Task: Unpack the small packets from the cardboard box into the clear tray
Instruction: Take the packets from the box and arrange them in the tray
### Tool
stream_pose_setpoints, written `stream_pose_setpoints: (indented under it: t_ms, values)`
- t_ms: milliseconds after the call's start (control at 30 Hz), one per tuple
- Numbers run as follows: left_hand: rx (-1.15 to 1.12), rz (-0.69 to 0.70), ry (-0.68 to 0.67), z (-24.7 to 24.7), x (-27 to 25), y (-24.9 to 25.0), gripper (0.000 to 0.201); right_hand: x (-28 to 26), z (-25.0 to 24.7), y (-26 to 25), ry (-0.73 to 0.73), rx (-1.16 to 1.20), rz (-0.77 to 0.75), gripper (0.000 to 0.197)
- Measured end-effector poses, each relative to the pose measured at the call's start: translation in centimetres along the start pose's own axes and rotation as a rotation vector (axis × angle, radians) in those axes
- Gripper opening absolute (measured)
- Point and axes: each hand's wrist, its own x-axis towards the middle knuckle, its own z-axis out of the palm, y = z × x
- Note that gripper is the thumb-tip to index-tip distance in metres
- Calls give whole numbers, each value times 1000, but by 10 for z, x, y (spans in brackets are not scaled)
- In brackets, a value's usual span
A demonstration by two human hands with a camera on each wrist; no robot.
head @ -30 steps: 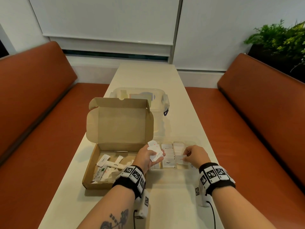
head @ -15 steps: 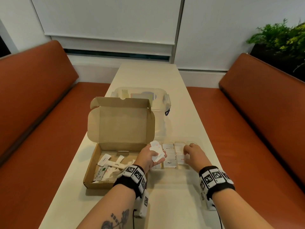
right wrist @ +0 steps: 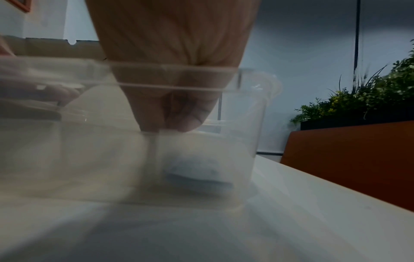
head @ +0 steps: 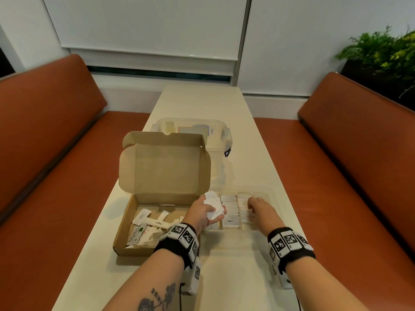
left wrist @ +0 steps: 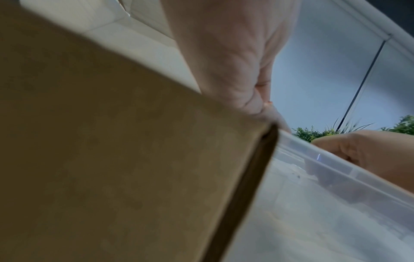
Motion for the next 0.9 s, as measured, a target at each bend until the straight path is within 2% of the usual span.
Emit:
stream_pose_setpoints:
  t_ms: [467,767,833,900]
  values:
    - [23,-17,4,1,0,2,55,0,1,1,19,-28,20,16]
    - [69,10,-11,-3,2,-2,52,0,2,-2,-7,39,121,23]
    - [102,33,-15,-4,3,-3,53,-2,0,-4,28,21,99,18]
    - [131,49,-3,-4,4,-4,53,-6,0,-9,134,8,29,11]
